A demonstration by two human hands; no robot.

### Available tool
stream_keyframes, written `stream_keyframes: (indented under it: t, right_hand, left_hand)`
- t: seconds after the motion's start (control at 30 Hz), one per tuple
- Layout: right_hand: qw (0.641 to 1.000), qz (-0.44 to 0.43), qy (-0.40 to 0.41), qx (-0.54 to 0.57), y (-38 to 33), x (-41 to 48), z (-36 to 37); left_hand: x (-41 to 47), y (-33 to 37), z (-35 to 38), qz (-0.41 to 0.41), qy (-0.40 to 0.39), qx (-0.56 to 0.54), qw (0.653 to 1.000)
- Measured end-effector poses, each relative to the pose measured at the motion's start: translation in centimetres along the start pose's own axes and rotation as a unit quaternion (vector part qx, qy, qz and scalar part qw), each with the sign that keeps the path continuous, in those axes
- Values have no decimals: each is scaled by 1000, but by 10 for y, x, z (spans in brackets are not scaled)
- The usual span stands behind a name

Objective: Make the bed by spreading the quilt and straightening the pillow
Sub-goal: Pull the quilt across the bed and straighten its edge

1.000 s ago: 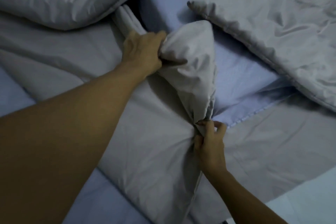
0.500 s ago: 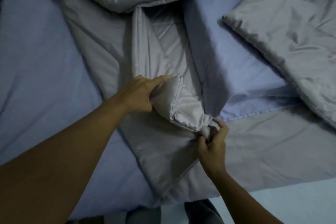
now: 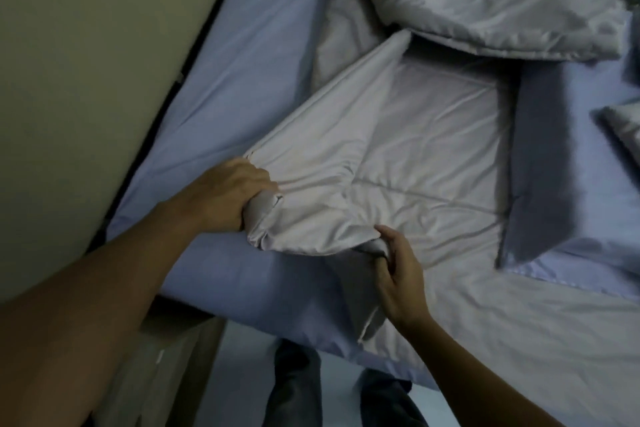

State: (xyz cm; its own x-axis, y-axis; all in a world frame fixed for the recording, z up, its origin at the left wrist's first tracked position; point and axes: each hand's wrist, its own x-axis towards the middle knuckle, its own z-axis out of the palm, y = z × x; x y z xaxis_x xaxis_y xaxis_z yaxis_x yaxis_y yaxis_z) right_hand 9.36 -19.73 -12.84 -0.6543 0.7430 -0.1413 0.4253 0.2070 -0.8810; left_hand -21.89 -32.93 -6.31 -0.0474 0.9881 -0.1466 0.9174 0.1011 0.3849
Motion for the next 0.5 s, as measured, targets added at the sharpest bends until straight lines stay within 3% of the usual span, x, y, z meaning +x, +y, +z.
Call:
stream_keyframes:
  t: [0.13,0.23,0.33,0.4,0.5]
  right_hand:
    - [999,23,-2,-37,-21,9,69]
    - [994,55,-39,-85,-38,20,120]
    - [980,9,-152,-125,-49,22,165]
    - [956,-64,-234,-163,-58,18,193]
    - [935,-137,-286,-160,-60,10,227]
  left_hand:
    - [-66,-63,-9,-29,41,38,998]
    - [-112,-129,-5,-81,115,36,989]
    - [-156,-184,-7,-151,150,27,977]
    - [-184,-208,-9,-134,125,35,982]
    - [-212,-224,6,-111,111,39,987]
